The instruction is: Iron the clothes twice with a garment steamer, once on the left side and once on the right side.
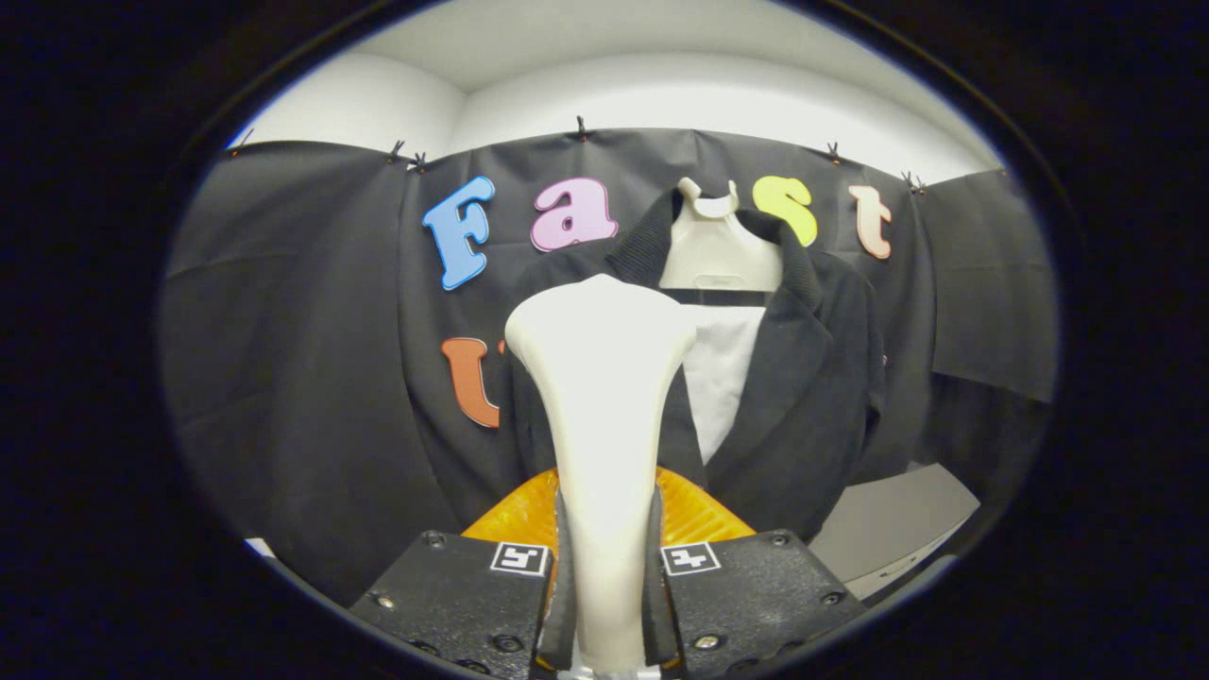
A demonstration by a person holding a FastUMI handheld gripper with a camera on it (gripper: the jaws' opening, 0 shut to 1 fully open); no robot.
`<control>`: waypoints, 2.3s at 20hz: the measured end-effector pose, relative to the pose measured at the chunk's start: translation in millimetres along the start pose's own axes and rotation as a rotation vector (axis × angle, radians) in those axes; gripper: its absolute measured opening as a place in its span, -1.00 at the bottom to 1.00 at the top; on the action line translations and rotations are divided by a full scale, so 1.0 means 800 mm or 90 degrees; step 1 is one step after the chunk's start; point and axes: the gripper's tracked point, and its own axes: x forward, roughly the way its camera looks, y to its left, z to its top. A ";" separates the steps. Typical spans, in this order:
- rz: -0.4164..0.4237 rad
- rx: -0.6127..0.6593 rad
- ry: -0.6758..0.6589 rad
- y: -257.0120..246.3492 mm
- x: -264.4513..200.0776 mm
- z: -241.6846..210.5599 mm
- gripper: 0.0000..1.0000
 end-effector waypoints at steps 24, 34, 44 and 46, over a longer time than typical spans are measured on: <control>-0.057 -0.010 0.107 -0.009 0.080 -0.112 -0.38; -0.058 -0.004 0.165 -0.015 0.076 -0.199 -0.38; -0.059 -0.003 0.213 -0.018 0.074 -0.279 -0.38; -0.058 -0.003 0.226 -0.015 0.071 -0.301 -0.38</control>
